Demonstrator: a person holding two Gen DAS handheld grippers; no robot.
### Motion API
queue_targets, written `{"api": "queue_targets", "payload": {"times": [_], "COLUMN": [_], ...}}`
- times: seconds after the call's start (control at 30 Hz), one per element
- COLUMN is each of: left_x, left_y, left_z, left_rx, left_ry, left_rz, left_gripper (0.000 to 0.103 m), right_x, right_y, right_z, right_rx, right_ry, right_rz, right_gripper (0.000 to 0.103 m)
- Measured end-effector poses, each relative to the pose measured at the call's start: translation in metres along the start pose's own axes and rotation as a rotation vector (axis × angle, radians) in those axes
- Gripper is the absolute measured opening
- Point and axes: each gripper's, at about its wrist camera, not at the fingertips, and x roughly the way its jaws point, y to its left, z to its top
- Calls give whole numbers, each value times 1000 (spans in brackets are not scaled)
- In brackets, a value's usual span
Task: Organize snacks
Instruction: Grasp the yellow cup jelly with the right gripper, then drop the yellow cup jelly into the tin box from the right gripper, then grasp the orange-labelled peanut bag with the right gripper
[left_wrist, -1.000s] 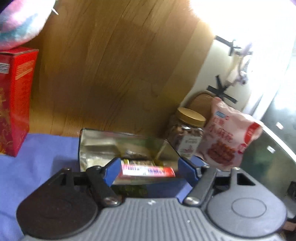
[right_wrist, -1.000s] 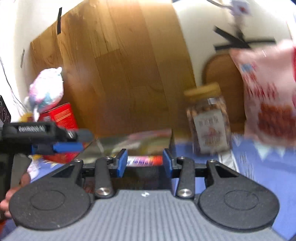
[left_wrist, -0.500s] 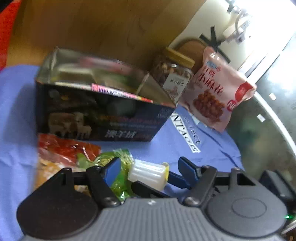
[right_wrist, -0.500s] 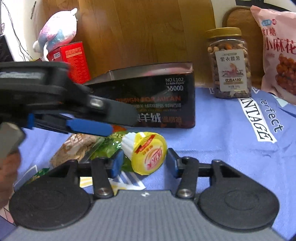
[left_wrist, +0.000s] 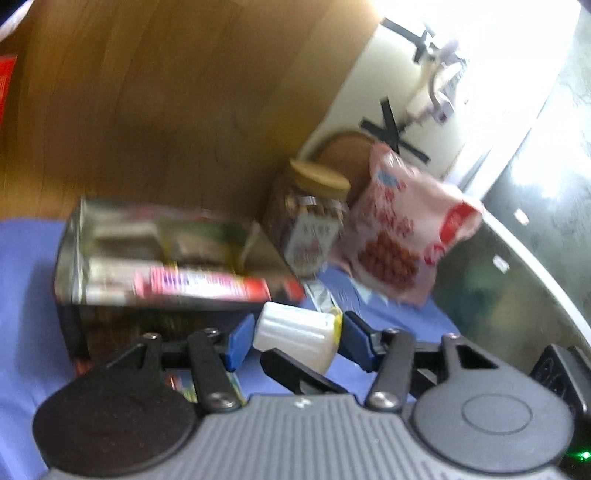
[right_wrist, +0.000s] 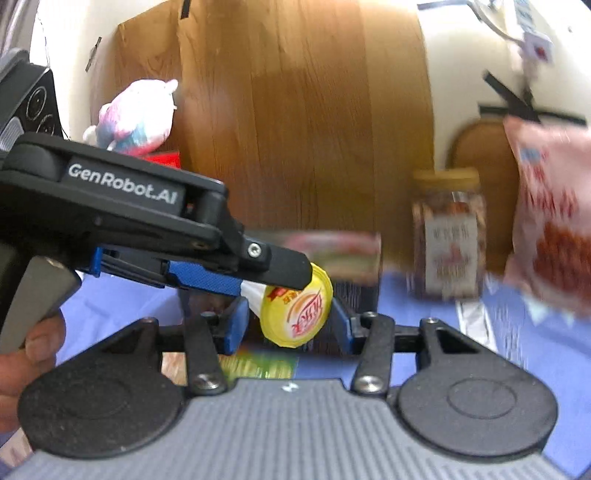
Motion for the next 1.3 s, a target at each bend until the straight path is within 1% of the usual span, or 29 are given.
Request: {"api": "queue_targets", "payload": {"times": [0.13, 0.17, 0.23, 0.27, 0.3, 0.33, 0.37, 0.47, 0.53, 0.57, 0.67, 0.73, 0.77, 0.83, 0.9, 0.93, 0.97, 1.03, 1.07, 1.13, 1.17, 1.2, 1.23, 1.3], "left_x": [15, 19, 29, 34, 36, 34, 26, -13, -36, -44, -58, -63, -64, -64, -60, -58, -55, -48, -47, -49, -49, -50, -52, -61], "left_y": [9, 11, 19, 23, 26, 30, 34, 45, 52, 57, 73, 84, 88, 95, 98, 98, 100, 106, 106, 100, 95, 91, 90, 90], "left_z": [25, 30, 37, 40, 41, 41, 40, 30, 18, 13, -7, -21, -28, -41, -53, -58, -63, -73, -78, -87, -89, -92, -93, -89], "left_rx": [-13, -11, -14, -28, -41, -51, -58, -60, -49, -50, -70, -89, -102, -132, -143, -145, -149, -172, -180, -158, -148, -143, -149, -179], "left_ry": [-24, -31, -42, -35, -30, -34, -51, -130, -158, -154, -105, -72, -53, -8, 34, 46, 60, 94, 75, 75, 72, 72, 64, 40], "left_rz": [41, 54, 78, 93, 115, 130, 130, 111, 118, 130, 172, 195, 196, 167, 138, 138, 140, 132, 117, 98, 112, 133, 136, 122], "left_gripper": [52, 54, 60, 66, 66, 66, 66, 66, 67, 69, 69, 69, 69, 69, 69, 69, 70, 71, 70, 68, 57, 48, 47, 40], "right_x": [28, 35, 48, 55, 58, 57, 50, 12, -10, -17, -23, -23, -22, -20, -13, -10, -7, -2, 1, 5, 5, 3, 2, -5], "right_y": [-3, -2, -2, -3, -3, -4, -8, -25, -31, -31, -22, -13, -8, -1, 4, 5, 6, 11, 14, 21, 27, 29, 33, 35], "right_z": [23, 26, 30, 31, 31, 31, 30, 18, 1, -10, -35, -45, -49, -55, -59, -60, -61, -61, -60, -60, -60, -60, -59, -54], "right_rx": [-36, -41, -47, -47, -48, -41, -15, 109, 162, 183, 209, 220, 241, 278, 312, 336, 357, 389, 392, 407, 399, 383, 366, 358], "right_ry": [-5, -3, 4, 8, 7, -1, -13, -46, -40, -11, 80, 128, 160, 212, 250, 273, 293, 307, 312, 324, 317, 310, 300, 261], "right_rz": [-7, -10, -16, -27, -57, -94, -101, -26, 33, 57, 102, 132, 162, 214, 228, 232, 240, 258, 265, 293, 288, 279, 275, 293], "right_gripper": [52, 52, 53, 54, 59, 60, 60, 59, 59, 59, 59, 57, 55, 51, 46, 42, 34, 34, 34, 33, 32, 30, 26, 22]}}
